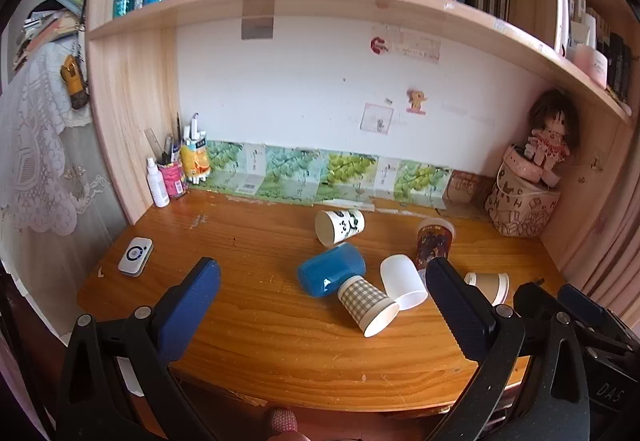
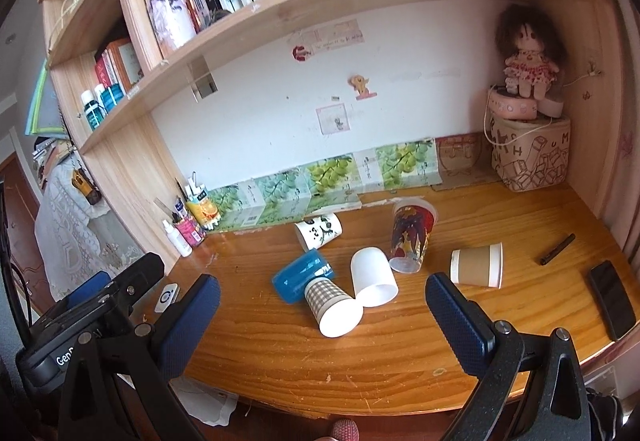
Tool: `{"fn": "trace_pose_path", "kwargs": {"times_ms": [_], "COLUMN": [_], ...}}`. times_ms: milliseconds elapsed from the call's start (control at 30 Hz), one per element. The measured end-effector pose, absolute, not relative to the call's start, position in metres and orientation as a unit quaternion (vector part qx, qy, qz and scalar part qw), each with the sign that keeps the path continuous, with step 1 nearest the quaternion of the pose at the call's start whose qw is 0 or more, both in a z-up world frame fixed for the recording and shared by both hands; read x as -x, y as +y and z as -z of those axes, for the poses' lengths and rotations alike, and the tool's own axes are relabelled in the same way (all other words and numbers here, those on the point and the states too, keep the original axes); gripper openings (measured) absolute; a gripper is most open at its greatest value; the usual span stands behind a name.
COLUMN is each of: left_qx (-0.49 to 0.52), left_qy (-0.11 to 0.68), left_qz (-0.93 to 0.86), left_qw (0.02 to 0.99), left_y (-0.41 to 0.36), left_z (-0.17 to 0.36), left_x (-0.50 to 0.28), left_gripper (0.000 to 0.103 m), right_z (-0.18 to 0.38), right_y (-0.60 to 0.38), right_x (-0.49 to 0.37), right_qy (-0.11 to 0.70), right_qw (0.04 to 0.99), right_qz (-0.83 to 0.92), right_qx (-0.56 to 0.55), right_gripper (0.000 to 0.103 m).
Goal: Flip cup upright
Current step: 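Move the right gripper toward the gray-checkered paper cup lying on its side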
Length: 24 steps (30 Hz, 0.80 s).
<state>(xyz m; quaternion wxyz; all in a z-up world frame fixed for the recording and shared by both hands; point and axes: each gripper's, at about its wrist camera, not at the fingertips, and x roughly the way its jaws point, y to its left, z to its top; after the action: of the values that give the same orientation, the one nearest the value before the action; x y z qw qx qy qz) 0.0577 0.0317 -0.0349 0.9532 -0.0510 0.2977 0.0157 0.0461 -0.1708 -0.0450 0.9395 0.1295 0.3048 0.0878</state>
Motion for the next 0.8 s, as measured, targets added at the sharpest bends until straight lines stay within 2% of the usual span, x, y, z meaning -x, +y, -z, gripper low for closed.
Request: {"fn": "trace_pose_path", "kwargs": {"times_ms": [800], "left_qx": [0.042], "left_qy": [0.410], "left_qz": [0.050], "left_qw": [0.910], "left_y": [0.087], "left_z": [0.073], "left_x": [-0.166], "left_gripper": [0.102], "right_z": [0.092], "right_y": [-0.108], "right_x": [-0.138], "right_qy": [0.452], "right_qw": [0.881], "right_qz": [-0.005], "right_qx": [-0.143], "right_gripper": [0.103]}}
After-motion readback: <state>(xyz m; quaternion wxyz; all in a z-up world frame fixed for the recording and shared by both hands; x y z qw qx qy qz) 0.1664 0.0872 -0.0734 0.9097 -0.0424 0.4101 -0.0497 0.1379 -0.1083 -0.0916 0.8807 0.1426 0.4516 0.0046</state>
